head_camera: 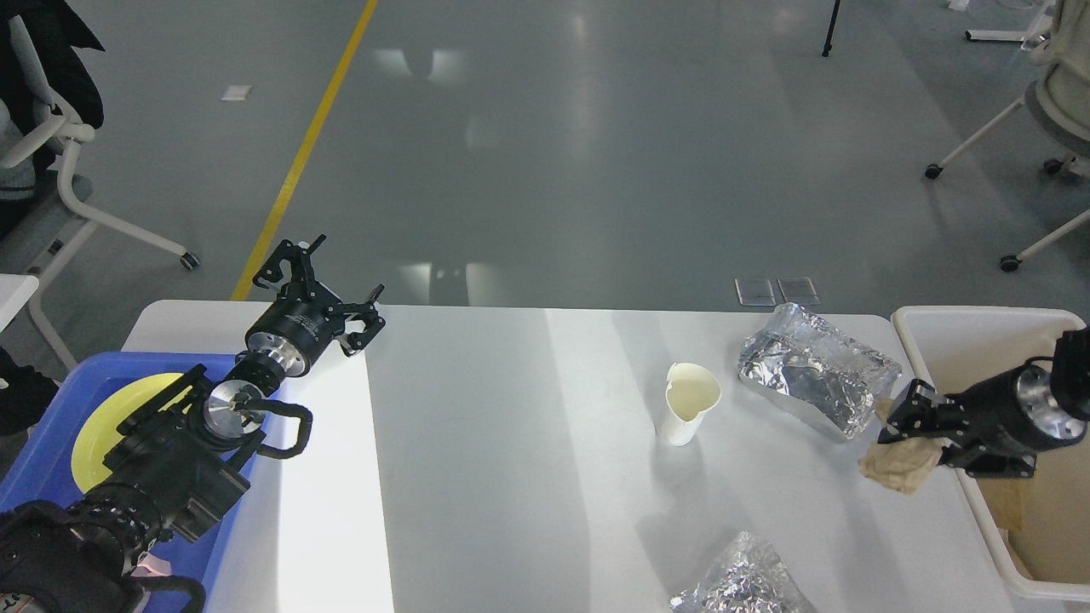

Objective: Tidy desktop
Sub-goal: 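Lift the crumpled paper and carry it over the white bin, then drop the crumpled paper into the white bin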

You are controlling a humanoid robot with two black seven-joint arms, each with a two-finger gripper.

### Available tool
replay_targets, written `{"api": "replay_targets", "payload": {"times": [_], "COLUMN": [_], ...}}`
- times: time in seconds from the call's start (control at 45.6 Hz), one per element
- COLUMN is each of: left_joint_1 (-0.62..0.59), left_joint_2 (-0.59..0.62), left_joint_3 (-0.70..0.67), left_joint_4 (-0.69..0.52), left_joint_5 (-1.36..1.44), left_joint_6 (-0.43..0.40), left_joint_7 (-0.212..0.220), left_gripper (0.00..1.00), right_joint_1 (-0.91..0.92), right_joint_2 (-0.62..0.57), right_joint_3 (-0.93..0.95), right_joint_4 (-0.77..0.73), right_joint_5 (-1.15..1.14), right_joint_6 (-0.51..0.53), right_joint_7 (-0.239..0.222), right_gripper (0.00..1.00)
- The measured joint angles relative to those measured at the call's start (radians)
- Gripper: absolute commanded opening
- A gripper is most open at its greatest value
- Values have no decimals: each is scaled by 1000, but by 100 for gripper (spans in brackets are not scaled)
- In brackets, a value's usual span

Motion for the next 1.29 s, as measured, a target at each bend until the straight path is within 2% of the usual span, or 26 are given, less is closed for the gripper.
{"api": "replay_targets", "payload": {"times": [0.153,0.219,0.351,0.482,0.613,0.745,0.854,1.052,1.183,1.293], "left_joint_1": [0,0,0,0,0,0,0,-1,-1,0], "left_joint_2": [0,0,0,0,0,0,0,0,0,0], "left_joint_3": [0,0,0,0,0,0,0,0,0,0], "left_joint_4": [0,0,0,0,0,0,0,0,0,0], "left_joint_5": [0,0,0,0,0,0,0,0,0,0], "left_joint_6": [0,0,0,0,0,0,0,0,0,0], "left_joint_7": [0,0,0,0,0,0,0,0,0,0], "left_gripper": [99,99,99,99,99,99,99,99,99,99], "right_joint_1": [316,407,578,703,739,733,683,442,267,106], "right_joint_2": [50,90,199,313,383,401,385,268,209,192], "right_joint_3": [-11,-12,-24,-58,-75,-112,-197,-239,-186,-108], "right_joint_4": [25,52,130,177,192,185,117,-198,-378,-493], "right_joint_5": [-1,-1,4,16,31,34,32,27,27,28], "right_joint_6": [225,270,301,304,300,286,257,216,183,102], "right_joint_7": [-36,-60,-96,-102,-103,-102,-101,-92,-88,-88], "right_gripper": [0,0,0,0,0,0,0,0,0,0]}}
